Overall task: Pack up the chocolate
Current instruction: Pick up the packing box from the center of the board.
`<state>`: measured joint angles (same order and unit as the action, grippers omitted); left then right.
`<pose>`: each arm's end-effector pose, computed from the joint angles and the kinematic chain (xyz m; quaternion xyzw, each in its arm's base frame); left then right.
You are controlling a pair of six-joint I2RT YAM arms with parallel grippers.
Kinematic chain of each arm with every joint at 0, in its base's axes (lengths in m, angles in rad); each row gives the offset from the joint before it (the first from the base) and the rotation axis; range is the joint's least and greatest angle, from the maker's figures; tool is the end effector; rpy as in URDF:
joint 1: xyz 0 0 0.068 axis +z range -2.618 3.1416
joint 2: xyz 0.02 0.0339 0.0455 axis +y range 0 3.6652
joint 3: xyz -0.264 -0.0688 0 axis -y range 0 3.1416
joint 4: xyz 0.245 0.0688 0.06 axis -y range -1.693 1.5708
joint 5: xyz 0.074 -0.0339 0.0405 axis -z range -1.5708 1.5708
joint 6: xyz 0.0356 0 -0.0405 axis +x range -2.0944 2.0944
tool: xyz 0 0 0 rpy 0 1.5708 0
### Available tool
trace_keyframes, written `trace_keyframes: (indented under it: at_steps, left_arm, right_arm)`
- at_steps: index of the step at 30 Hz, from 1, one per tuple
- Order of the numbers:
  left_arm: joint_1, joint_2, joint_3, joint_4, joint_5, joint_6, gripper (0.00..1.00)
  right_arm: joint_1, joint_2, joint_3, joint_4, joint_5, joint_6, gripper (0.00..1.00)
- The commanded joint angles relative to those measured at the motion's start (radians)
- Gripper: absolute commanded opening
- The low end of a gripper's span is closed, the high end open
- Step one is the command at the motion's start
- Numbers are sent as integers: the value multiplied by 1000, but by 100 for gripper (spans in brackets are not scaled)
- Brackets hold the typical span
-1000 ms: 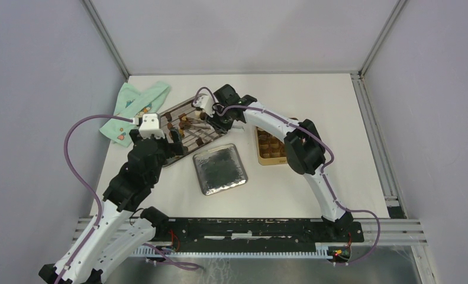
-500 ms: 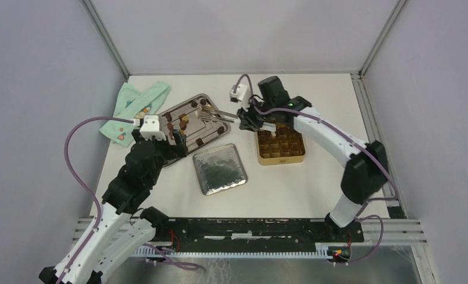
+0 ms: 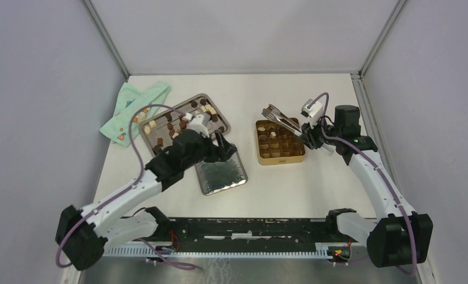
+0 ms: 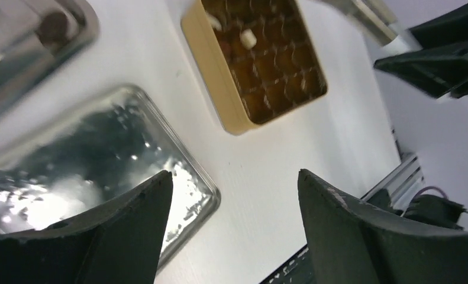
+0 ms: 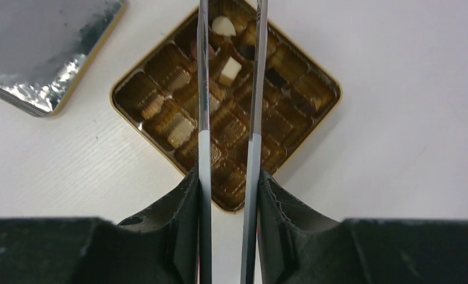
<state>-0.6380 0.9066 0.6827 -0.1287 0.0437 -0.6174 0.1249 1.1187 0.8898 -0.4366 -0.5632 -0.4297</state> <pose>0.1696 -0.1277 0.2876 0.0209 0.8198 -0.3504 0.4524 0.2346 0.0486 0.2895 -0.3534 0.7976 0.1832 0.4532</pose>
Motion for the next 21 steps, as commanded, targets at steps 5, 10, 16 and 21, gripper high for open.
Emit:
trace_keyframes:
  at_steps: [5,10,16,21]
  left_arm:
    - [-200,509,327,-57,-333,-159,55]
    - [-199,781,530,-94,-403,-144,52]
    - [-200,1005,765,-204,-455,-177,52]
    - [-199,1104,869,-249,-462,-179,51]
  right_arm:
    - [-80,-107,-90,45,0,-23,16]
    - [-89,-118,-112,59,59,-14,16]
    - [-93,-121,-114,62,85,-9,16]
    - [-93,-122,-115,61,85,-11,16]
